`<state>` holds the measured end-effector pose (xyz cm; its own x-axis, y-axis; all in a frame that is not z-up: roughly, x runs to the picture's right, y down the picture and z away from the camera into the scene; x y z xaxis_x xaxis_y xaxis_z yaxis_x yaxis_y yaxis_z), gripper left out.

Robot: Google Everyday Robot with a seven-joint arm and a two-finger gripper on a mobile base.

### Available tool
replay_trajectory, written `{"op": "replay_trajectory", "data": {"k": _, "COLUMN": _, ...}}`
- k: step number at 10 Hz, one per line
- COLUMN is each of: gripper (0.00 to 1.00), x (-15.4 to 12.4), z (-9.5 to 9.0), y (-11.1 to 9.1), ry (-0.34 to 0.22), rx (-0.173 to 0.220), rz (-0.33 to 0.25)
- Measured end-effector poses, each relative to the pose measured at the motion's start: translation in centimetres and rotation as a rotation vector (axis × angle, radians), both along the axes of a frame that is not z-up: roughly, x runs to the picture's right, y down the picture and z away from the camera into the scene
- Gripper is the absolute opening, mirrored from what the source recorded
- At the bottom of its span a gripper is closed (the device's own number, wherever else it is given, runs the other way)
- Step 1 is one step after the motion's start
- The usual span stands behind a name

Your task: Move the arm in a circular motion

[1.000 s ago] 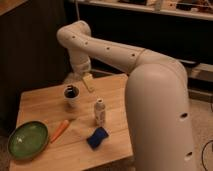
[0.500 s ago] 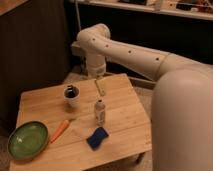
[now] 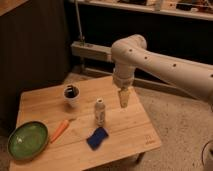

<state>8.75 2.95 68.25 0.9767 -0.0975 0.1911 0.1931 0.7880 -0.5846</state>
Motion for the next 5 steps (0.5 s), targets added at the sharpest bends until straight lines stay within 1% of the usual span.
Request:
{"op": "replay_trajectory", "data": {"k": 2, "gripper": 0.8, "x": 4.7, "z": -1.8, "y": 2.6, "ry": 0.044, "rx": 0.004, "rz": 0.089}}
{"op": "replay_trajectory", "data": {"k": 3, "gripper": 0.8, "x": 6.5, "z": -2.5, "y": 3.8, "ry": 0.059, "rx": 0.001, "rz": 0.118}}
{"op": "replay_trajectory", "data": {"k": 4, "gripper": 0.8, "x": 8.4, "z": -3.2, "y": 5.6, "ry": 0.071, "rx": -0.006, "rz": 0.142}}
{"op": "replay_trajectory", "data": {"k": 5, "gripper": 0.8, "x": 10.0, "z": -3.9, "y": 7.9, "ry": 0.075, "rx": -0.014, "rz": 0.152}}
